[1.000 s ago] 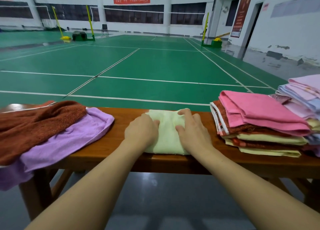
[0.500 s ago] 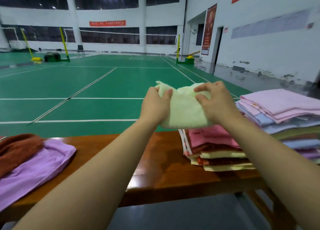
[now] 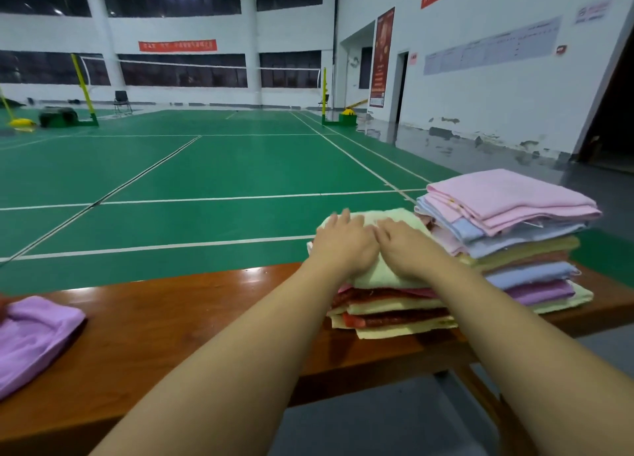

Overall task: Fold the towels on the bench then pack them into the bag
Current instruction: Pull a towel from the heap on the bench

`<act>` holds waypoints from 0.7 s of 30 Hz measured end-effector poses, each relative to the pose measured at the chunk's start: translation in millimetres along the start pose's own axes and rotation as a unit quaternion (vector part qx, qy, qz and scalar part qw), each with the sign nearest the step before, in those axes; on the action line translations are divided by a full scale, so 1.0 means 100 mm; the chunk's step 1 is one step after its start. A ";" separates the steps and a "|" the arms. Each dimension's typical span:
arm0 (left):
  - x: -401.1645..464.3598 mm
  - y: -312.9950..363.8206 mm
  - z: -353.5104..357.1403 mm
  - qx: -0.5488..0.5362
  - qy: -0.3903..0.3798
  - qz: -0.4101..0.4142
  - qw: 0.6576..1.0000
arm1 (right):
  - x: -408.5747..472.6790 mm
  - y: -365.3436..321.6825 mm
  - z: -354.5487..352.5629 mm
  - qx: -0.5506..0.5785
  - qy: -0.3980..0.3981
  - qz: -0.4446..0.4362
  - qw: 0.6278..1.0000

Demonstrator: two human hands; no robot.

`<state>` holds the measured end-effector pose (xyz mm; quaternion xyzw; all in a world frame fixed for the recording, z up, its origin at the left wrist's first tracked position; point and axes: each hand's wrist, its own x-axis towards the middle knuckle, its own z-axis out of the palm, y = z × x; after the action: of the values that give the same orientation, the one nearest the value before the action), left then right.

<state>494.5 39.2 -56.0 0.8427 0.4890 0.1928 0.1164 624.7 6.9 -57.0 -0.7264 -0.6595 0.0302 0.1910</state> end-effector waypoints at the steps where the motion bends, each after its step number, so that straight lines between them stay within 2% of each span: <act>1: -0.03 -0.01 0.10 0.016 -0.038 0.006 0.999 | -0.02 0.03 0.09 -0.012 -0.017 0.015 1.000; 7: -0.06 -0.13 0.10 -0.069 -0.033 0.004 0.997 | 0.00 0.08 0.07 0.012 -0.009 0.027 1.000; 10: -0.12 -0.28 -0.03 -0.061 -0.022 -0.018 0.998 | 0.00 -0.08 -0.03 -0.004 0.040 0.016 0.999; 15: -0.33 -0.86 -0.25 -0.065 0.060 -0.054 0.995 | 0.05 -0.74 0.14 -0.018 0.075 -0.144 0.987; 21: -0.90 -1.85 -0.52 -0.041 0.121 -0.166 0.978 | 0.12 -1.71 0.76 0.031 0.027 -0.232 0.972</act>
<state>287.5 53.1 -99.7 0.7150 0.6238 0.2915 0.1216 442.3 46.2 -70.4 -0.5476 -0.8036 -0.0144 0.2327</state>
